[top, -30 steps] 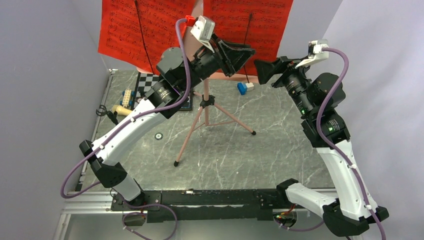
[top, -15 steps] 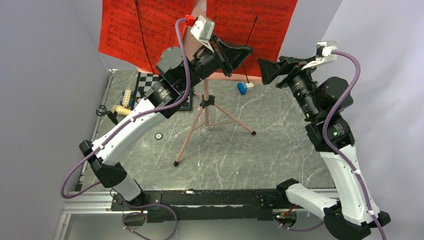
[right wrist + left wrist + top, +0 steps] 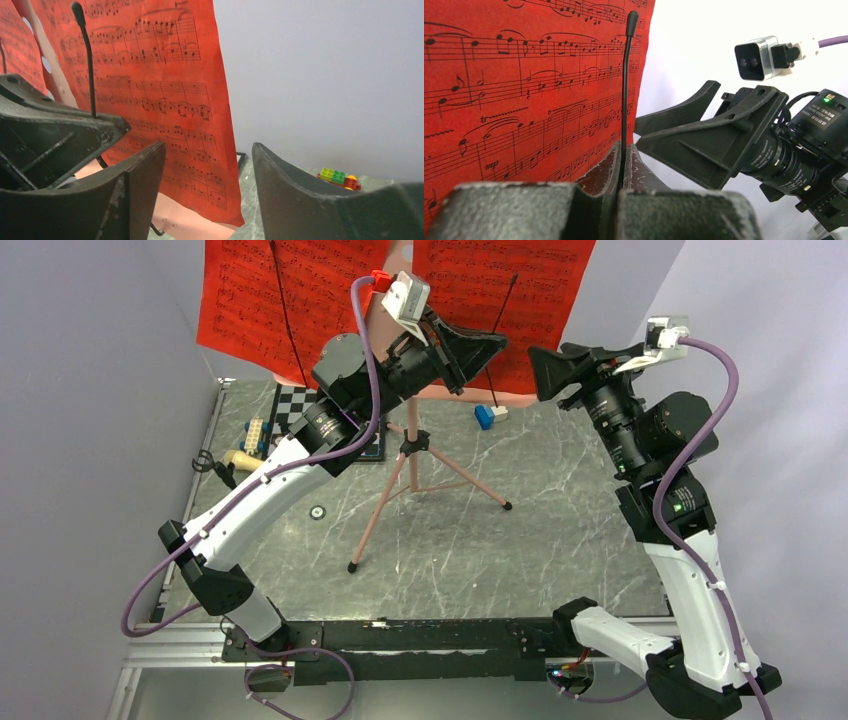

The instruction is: Pack up the instrument practice props

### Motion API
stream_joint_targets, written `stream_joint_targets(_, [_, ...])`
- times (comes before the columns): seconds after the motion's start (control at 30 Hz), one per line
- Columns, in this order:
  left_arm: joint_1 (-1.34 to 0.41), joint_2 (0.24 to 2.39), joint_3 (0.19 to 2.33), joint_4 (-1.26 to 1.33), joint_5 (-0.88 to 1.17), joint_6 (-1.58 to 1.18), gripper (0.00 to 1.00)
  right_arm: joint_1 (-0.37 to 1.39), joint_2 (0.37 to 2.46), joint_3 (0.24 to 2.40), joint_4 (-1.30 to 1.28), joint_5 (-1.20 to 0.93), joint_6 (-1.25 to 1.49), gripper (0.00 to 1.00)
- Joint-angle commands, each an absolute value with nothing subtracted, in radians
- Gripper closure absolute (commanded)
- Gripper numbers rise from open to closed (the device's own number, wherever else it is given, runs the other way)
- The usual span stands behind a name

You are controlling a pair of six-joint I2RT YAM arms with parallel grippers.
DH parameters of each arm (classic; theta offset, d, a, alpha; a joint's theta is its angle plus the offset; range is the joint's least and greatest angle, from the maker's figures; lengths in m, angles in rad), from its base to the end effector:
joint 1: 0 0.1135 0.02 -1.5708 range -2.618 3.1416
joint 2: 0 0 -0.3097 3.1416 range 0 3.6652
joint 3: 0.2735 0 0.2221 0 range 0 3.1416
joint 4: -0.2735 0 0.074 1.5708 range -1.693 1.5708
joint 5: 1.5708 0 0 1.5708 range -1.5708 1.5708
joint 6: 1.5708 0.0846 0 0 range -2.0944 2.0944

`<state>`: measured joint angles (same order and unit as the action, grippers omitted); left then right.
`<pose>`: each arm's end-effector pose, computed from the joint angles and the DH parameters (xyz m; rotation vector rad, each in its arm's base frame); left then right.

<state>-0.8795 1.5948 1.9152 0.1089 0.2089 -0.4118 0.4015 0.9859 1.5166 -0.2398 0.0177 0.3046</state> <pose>0.2122 -0.2839 0.6126 0.4797 1.1483 -1.2540 0.1433 0.0592 0.5772 -0.0476 1.3020 0.5942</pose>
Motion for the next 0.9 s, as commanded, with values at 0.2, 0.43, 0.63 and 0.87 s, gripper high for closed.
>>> stream_joint_targets(0.2, [-0.896,1.553,1.935,0.141,0.247,-0.417,1.00,0.394,0.989,1.566,-0.243,0.119,0.281,0.47])
stream_joint_targets(0.43, [-0.896,1.541,1.923,0.140,0.238,-0.410,1.00,0.392,0.954,1.526,-0.227,0.145,0.271,0.35])
stream_joint_targets(0.63, [-0.896,1.539,1.910,0.146,0.249,-0.420,1.00,0.389,0.981,1.541,-0.222,0.044,0.284,0.02])
stream_joint_targets(0.87, [-0.896,1.525,1.887,0.153,0.258,-0.426,1.00,0.374,1.040,1.565,-0.237,0.007,0.288,0.04])
